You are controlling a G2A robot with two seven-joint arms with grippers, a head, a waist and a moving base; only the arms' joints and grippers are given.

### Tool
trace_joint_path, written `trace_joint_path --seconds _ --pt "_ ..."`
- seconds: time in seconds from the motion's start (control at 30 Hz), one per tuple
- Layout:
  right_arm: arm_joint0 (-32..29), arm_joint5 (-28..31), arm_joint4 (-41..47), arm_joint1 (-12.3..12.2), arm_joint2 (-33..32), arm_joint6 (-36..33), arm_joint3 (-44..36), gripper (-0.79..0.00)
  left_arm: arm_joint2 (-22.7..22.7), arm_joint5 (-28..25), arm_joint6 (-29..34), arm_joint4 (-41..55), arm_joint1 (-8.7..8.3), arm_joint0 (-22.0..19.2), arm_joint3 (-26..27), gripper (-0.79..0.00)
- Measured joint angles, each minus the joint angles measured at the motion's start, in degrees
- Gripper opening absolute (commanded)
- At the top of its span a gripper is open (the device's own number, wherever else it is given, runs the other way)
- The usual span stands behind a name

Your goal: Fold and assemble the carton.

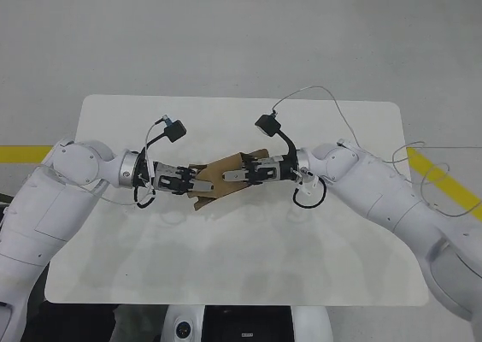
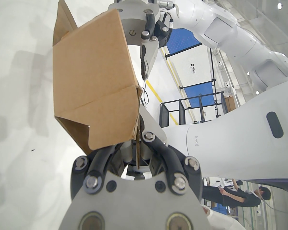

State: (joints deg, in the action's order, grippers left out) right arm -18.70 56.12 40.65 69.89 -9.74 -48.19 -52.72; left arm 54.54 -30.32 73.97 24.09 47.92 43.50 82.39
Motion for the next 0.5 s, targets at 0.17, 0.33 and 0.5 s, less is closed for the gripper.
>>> trace_joint_path --seconds 0.17,0.33,0.5 --pt "-0.10 -0.60 0.00 0.00 0.00 -0.61 0.00 -0.773 -0.73 -0.48 -0.48 0.03 -0.51 -0.30 -0.02 -0.785" --pt "-0.13 -0.67 0.12 -0.14 0.00 -0.67 0.30 -0.785 -1.28 -0.91 -0.91 0.40 -0.94 -0.69 -0.31 -0.065" --pt "0.10 0.54 -0.12 -0.13 0.00 0.54 1.78 -0.785 -1.47 -1.11 -1.11 0.82 -1.28 -1.08 -1.37 0.000"
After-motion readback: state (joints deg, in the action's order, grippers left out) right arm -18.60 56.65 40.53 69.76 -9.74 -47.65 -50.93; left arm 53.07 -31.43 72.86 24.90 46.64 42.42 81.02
